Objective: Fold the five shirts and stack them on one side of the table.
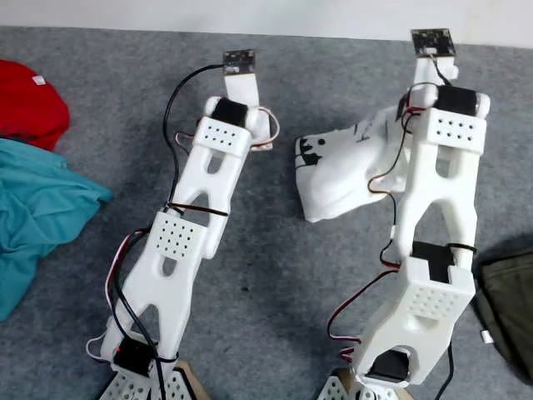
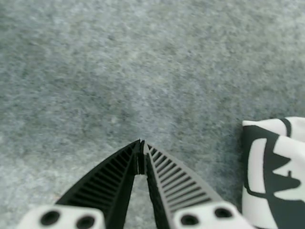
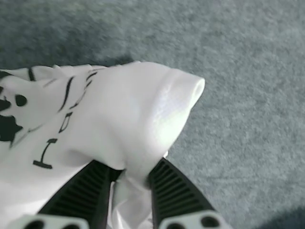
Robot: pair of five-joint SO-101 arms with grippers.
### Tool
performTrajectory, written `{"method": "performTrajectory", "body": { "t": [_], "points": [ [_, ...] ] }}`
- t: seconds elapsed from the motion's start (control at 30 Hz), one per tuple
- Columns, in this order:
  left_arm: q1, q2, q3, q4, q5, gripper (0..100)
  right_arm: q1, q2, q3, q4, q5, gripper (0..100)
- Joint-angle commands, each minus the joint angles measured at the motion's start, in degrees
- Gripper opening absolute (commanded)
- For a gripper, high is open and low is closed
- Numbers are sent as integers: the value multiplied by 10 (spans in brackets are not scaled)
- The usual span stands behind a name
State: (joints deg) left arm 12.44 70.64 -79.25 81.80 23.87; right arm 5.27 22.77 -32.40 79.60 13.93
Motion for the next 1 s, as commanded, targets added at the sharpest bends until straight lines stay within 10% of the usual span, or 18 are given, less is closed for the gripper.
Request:
{"method": "performTrajectory", "body": {
  "t": [0.0,0.23,0.47,0.97],
  "points": [
    [-10,-7,-15,-9,2,7,3,-1,1,-24,-15,7],
    [-9,-7,-15,-9,2,7,34,91,-3,-57,-11,23],
    [-8,-7,-15,-9,2,7,36,113,-13,-71,19,309],
    [-8,-7,-14,-8,2,7,23,126,-122,1,23,310]
  ]
}}
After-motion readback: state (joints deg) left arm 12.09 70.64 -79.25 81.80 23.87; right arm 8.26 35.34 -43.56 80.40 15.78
